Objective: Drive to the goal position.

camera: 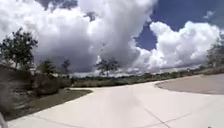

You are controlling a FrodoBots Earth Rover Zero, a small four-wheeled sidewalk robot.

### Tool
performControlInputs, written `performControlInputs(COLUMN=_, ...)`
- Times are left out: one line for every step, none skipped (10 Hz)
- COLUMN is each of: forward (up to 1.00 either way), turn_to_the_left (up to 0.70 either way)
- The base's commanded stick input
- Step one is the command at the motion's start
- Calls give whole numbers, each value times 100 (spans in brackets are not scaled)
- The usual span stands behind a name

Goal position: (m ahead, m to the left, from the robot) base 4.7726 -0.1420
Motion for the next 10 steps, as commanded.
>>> performControlInputs(forward=85, turn_to_the_left=0)
performControlInputs(forward=85, turn_to_the_left=0)
performControlInputs(forward=85, turn_to_the_left=0)
performControlInputs(forward=85, turn_to_the_left=0)
performControlInputs(forward=85, turn_to_the_left=0)
performControlInputs(forward=85, turn_to_the_left=0)
performControlInputs(forward=85, turn_to_the_left=0)
performControlInputs(forward=85, turn_to_the_left=0)
performControlInputs(forward=85, turn_to_the_left=0)
performControlInputs(forward=85, turn_to_the_left=0)
